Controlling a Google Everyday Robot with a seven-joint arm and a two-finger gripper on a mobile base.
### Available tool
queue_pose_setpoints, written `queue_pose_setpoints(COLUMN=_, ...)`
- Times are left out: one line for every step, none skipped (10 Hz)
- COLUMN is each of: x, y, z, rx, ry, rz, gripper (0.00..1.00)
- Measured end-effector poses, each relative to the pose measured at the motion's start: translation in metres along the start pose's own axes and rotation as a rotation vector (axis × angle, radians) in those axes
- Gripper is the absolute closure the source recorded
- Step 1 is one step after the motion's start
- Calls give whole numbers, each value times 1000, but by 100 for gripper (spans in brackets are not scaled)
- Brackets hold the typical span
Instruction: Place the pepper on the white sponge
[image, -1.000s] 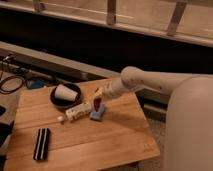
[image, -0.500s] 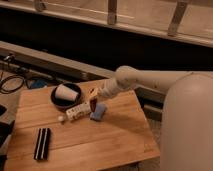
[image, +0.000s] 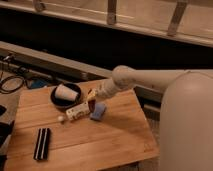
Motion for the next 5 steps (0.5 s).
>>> queue_pose_setpoints(x=0, y=1, z=1, rx=0, ry=2, rz=-3, gripper=91)
queue_pose_setpoints(x=0, y=-1, z=1, rx=2, ry=3, rz=1, gripper=86)
queue_pose_setpoints(x=1, y=-7, z=2, rx=9, ry=6, rz=17, gripper=87)
queue_pose_setpoints(x=4, y=-18, z=8, rx=14, ry=8, rz=43, gripper=94)
queue_pose_setpoints(x=5, y=-25, z=11, rx=14, ry=6, rz=58, gripper=97)
